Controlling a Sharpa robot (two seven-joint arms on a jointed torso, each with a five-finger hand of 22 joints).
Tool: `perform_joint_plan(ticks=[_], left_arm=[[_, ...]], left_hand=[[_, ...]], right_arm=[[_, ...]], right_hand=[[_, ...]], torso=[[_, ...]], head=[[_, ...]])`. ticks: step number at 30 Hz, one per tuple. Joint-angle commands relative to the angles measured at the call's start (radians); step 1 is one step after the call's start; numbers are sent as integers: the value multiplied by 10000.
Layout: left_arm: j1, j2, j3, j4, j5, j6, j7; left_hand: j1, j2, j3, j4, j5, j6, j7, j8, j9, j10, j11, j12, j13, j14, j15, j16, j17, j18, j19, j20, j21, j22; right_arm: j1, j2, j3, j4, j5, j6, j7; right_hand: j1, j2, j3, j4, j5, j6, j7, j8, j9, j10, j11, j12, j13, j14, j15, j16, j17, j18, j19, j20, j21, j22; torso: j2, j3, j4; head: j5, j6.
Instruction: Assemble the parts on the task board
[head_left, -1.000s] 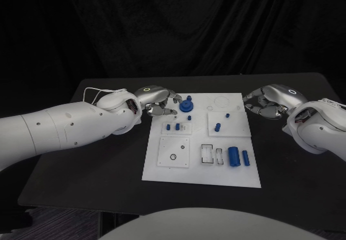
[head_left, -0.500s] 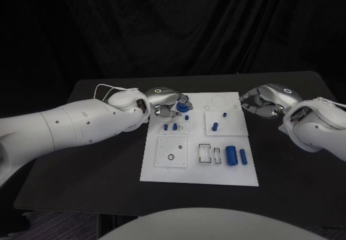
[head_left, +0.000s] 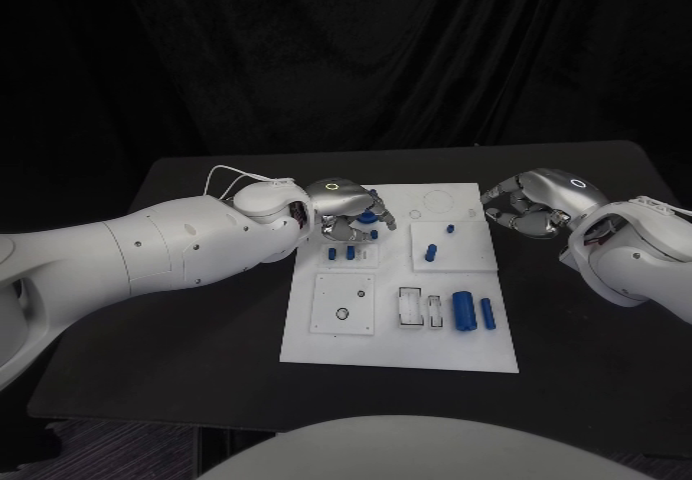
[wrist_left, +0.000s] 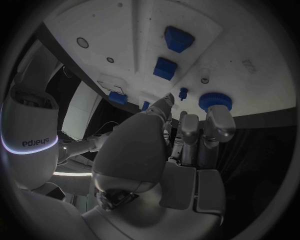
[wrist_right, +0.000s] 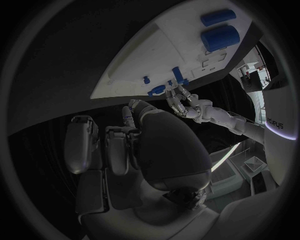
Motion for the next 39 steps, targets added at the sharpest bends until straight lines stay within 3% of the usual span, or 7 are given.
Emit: perform_joint_plan(ticks=[1, 6, 16, 31, 35, 39], left_arm=[[-34, 85, 8, -61, -337, 268, -19], [-76, 135, 9, -111, -364, 334, -107], [-134, 208, 9, -262, -377, 294, -250], [-183, 333, 9, -512, -378, 294, -318], [-195, 399, 9, -622, -378, 225, -282], [-221, 497, 9, -777, -378, 157, -232]], left_hand=[[-162, -7, 7, 139, -64, 246, 2, 109, -16, 225, 43, 157, 91, 60, 17, 48, -73, -131, 116, 11, 112, 1389], [-217, -19, 20, 203, -55, 445, 18, 152, -30, 297, 103, 177, 113, 147, 62, 73, -65, -161, 249, 12, 273, 1433], [-216, -50, 77, 232, 40, 580, 80, 140, -73, 415, 180, 171, 109, 347, 81, 153, 37, -162, 297, 13, 295, 1435], [-258, 10, 235, 333, 213, 819, 214, 139, -127, 414, 177, 13, 2, 454, 61, 167, 23, -170, 359, 6, 333, 1448], [-258, 0, 349, 369, 251, 1002, 300, 158, -144, 632, 141, -8, -62, 589, 33, 232, 113, -193, 461, -8, 450, 1483], [-259, -37, 618, 455, 277, 1347, 421, 206, -135, 1319, 26, -11, -193, 795, -45, 330, 243, -235, 636, -51, 662, 1541]], right_arm=[[-25, 0, 7, 25, -30, -121, 19], [-25, 11, 7, 25, -30, -111, 11], [-25, 25, 7, 22, -30, -72, -19], [-25, 49, 7, 6, -30, -8, -66], [-25, 57, 7, 2, -30, 9, -74], [-25, 65, 7, 3, -30, 26, -82]], right_hand=[[-113, -12, 59, -8, 52, 66, -26, -33, -16, 1059, 52, 26, 2634, 993, 66, -42, 2444, -11, 97, 31, -28, 1927], [-113, -12, 59, -8, 52, 66, -26, -33, -16, 1059, 52, 26, 2634, 993, 66, -42, 2444, -11, 97, 31, -28, 1927], [-128, -19, 64, -6, 62, 69, -27, -34, -17, 1059, 53, 26, 2634, 993, 67, -43, 2443, -10, 95, 32, -33, 1926], [-141, -23, 71, -5, 70, 70, -28, -36, -19, 1059, 53, 26, 2634, 990, 67, -51, 2436, -8, 90, 33, -46, 1922], [-141, -23, 71, -5, 70, 70, -28, -36, -19, 1059, 53, 26, 2634, 990, 67, -51, 2436, -8, 90, 33, -46, 1922], [-147, -20, 84, -7, 76, 71, -30, -38, -21, 1059, 52, 26, 2634, 989, 67, -55, 2433, -9, 92, 34, -39, 1924]], torso=[[-15, 10, -2], [-17, -3, 24], [-27, -14, 13], [-29, 1, 5], [-36, -1, 16], [-36, -3, 28]], head=[[-17, 2], [-80, 2], [-89, 2], [-87, 2], [-105, 2], [-112, 2]])
